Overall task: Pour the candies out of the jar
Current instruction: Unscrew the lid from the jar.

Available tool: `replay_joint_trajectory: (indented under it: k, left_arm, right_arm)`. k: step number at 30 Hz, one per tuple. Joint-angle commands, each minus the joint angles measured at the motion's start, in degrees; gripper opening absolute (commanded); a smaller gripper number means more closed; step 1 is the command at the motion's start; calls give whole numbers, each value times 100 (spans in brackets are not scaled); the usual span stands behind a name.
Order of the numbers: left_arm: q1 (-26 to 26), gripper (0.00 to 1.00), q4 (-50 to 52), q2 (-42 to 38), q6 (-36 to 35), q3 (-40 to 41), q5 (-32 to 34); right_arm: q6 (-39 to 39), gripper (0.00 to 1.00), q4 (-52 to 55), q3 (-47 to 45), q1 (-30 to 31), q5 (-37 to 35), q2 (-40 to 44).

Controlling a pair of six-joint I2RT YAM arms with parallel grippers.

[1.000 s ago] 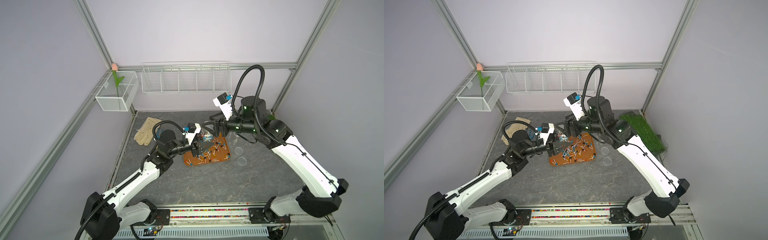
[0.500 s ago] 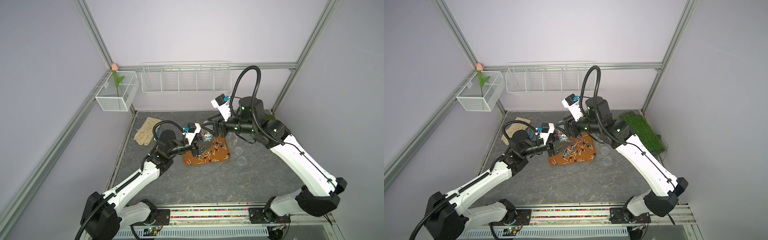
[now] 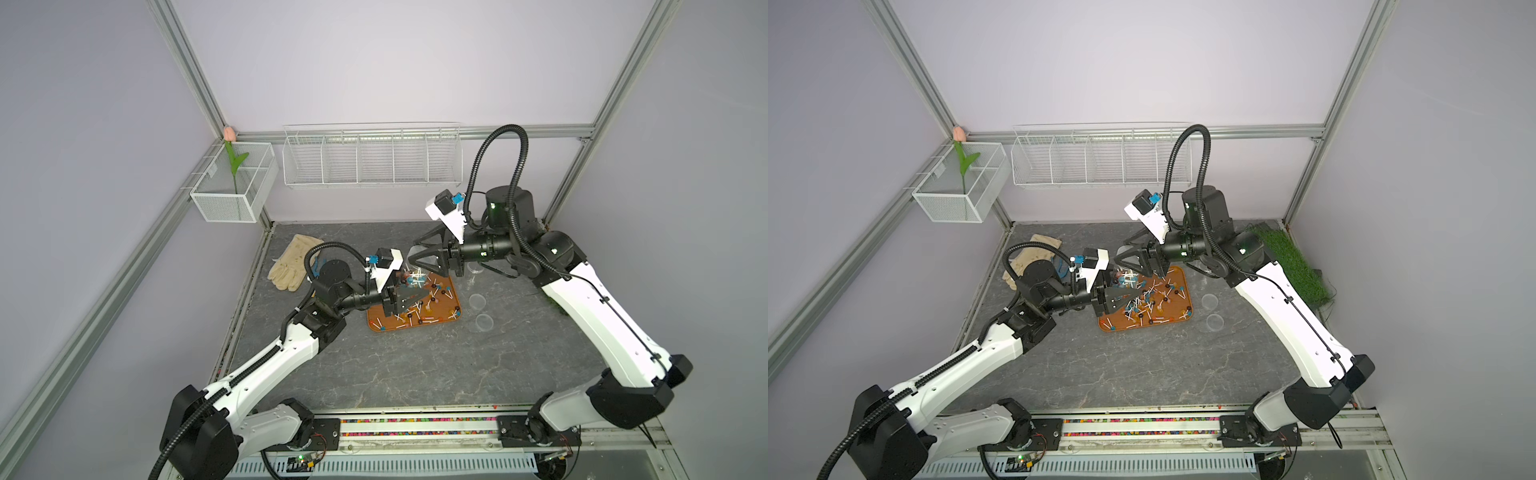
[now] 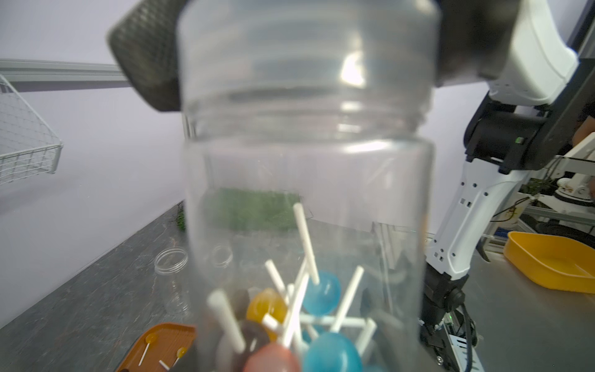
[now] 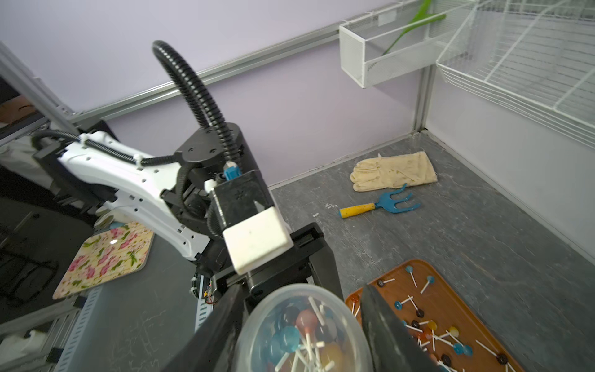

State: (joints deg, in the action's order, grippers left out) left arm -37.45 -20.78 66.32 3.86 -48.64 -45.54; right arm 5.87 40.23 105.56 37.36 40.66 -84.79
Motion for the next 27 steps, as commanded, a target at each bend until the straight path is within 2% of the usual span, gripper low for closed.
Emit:
replay_joint_trajectory:
  k: [1,7,27]
  left_arm:
    - [36,54,193,-89,14,-152,-260]
    - [36,54,215,-76,1,-164,-266]
    - [36,54,-40,4,120,-164,-343]
  right_arm:
    - [970,56,46,332,-82,1185,78]
    - [1180,56,486,553,-83,1119,-149]
    - [967,63,295,362,-81,1009,-143]
